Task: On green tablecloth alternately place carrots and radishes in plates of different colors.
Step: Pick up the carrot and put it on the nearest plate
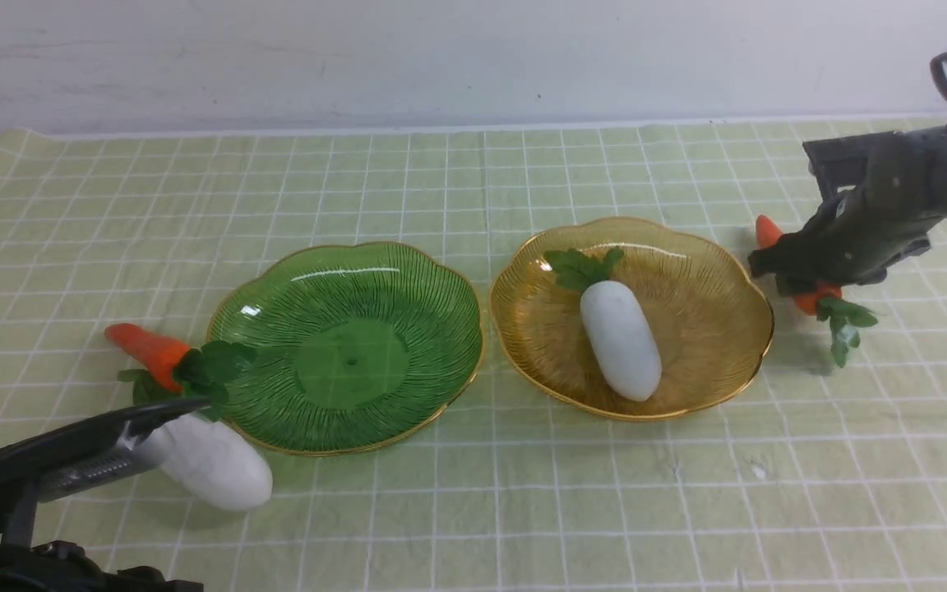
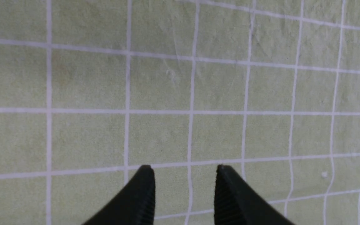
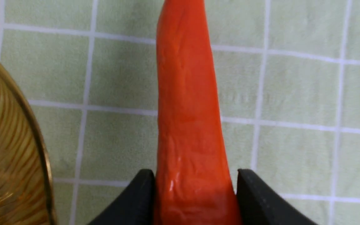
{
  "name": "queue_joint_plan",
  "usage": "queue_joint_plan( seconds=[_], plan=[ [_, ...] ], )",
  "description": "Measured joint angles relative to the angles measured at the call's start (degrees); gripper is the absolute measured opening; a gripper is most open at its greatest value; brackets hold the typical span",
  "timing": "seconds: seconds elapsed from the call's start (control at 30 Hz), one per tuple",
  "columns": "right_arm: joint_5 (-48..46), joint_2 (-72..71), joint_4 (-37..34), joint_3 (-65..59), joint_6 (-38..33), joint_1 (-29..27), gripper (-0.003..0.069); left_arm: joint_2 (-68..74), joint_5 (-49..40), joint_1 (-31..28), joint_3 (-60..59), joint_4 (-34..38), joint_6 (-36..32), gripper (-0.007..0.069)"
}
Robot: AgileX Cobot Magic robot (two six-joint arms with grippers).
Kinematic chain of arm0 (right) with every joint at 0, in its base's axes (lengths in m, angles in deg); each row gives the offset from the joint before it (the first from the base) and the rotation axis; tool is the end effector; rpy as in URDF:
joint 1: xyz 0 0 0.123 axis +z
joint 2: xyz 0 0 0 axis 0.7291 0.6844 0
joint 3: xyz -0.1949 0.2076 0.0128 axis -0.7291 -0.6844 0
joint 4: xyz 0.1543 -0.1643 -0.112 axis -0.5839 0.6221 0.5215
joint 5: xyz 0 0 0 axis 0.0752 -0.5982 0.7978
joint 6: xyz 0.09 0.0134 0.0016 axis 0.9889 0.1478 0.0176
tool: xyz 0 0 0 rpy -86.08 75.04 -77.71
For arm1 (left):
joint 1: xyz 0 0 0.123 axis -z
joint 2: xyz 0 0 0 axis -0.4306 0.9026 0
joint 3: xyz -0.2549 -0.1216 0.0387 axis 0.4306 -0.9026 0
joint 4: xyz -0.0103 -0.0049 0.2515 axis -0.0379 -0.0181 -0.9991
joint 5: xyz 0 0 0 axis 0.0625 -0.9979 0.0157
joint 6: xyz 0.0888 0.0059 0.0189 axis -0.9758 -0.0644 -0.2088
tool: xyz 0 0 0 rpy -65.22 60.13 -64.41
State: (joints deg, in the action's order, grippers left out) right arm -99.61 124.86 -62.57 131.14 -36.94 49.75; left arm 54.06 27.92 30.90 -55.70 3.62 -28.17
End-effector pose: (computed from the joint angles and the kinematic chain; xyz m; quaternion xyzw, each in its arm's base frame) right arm 0.4504 0.0166 0.1818 -0.0521 0.9704 -0.0373 0.2328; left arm 0.1363 -0.0421 0.2207 -0.0594 0.9657 -0.1928 0.1633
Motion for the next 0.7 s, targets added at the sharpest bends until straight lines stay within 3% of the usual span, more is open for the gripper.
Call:
queue_joint_plan(
  seconds=[0.23,0.33,0.47,0.57,0.7],
  plan=[
    [-1.82,-10.2,-5.05,0.13,0.0,1.43,0.0309,0.0,0.05,0.0,0.0,0.0,0.0,0.0248],
    [-1.89,-13.95,-14.38,0.29,-1.66,6.05,0.0309,0.0,0.31,0.0,0.0,0.0,0.0,0.0248],
    [-1.8,-13.05,-25.29,0.29,-13.61,16.38,0.0309,0.0,1.97,0.0,0.0,0.0,0.0,0.0248],
    [-0.33,-9.87,-30.46,0.29,-21.7,23.88,0.0309,0.0,3.11,0.0,0.0,0.0,-0.25,0.0248],
    [5.89,-5.63,-32.79,0.23,-25.86,30.72,0.0309,0.0,3.44,-0.02,0.0,0.0,-0.25,0.0248]
  ],
)
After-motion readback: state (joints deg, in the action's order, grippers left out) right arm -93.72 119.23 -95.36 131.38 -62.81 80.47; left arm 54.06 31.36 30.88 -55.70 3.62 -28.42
